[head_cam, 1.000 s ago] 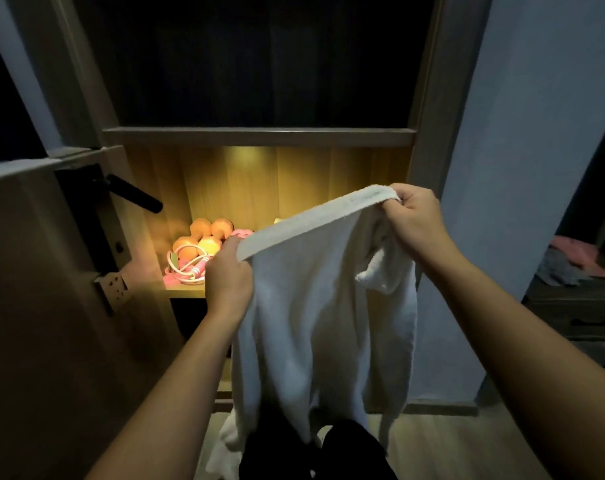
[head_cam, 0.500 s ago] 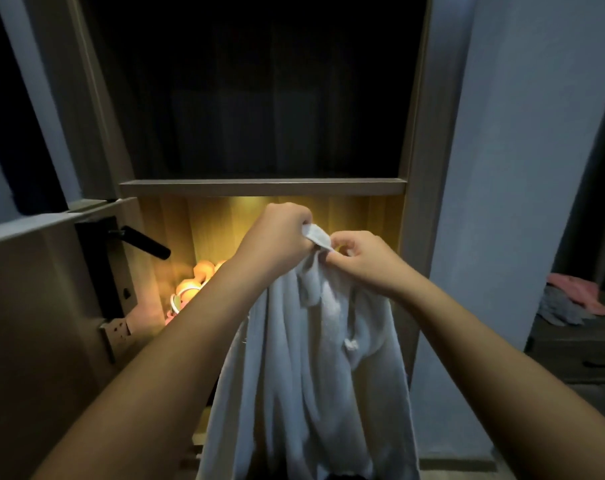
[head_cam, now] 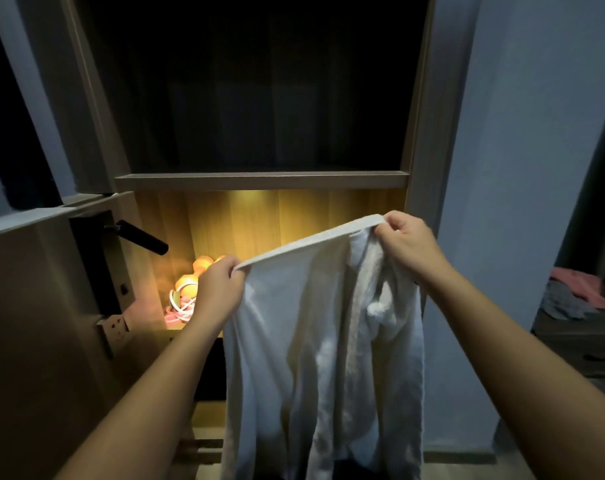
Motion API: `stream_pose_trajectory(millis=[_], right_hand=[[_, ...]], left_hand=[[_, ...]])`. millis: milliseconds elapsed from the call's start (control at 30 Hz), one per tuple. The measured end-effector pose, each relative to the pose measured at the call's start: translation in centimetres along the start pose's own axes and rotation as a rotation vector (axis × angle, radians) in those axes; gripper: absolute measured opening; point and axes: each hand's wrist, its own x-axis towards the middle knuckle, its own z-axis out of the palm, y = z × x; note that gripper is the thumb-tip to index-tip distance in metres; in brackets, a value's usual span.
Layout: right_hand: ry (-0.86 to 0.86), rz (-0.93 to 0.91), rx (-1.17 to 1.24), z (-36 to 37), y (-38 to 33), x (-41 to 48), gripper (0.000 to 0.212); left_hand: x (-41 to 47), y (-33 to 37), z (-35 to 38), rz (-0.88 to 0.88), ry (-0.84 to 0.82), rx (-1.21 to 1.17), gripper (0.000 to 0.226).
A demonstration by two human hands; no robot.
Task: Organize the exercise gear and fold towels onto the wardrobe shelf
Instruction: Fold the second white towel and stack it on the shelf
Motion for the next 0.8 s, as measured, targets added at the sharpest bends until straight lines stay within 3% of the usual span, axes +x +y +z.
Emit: stream_pose_trajectory(millis=[67, 133, 200, 367, 467, 533, 600, 800], right_hand=[[-0.119, 0.087, -0.154, -0.2, 0.8, 0.6, 0.023], [-0.165, 0.131, -0.221, -0.6, 0.9, 0.8, 0.060], [-0.164, 0.059, -0.237, -0.8, 0.4, 0.5, 0.075], [-0.358, -0.201, -0.206, 1.7, -2.9, -1.4, 0.061], [-0.400, -0.251, -0.224, 3.5, -4.4, -1.9, 0.029], [-0.360, -0.224, -0.154, 4.1, -4.6, -2.2, 0.015], [-0.265, -0.223, -0.119, 4.2, -4.5, -2.3, 0.020], [-0.014, -0.173, -0.100, 2.2, -2.8, -0.9, 0.020]], left_hand=[[0.4, 0.7, -0.5, 0.019, 0.048, -0.002, 0.038], [1.0, 1.9, -1.1, 0.042, 0.061, 0.071, 0.039], [1.4, 3.4, -1.5, 0.098, 0.026, 0.161, 0.038], [0.8, 8.5, -0.2, 0.336, -0.161, 0.230, 0.022], [0.4, 10.7, 0.0, 0.420, -0.181, 0.215, 0.022], [0.3, 11.1, -0.4, 0.455, -0.152, 0.212, 0.025], [0.3, 10.4, -0.8, 0.455, -0.136, 0.216, 0.025], [-0.3, 4.5, -0.8, 0.220, -0.175, 0.252, 0.018]])
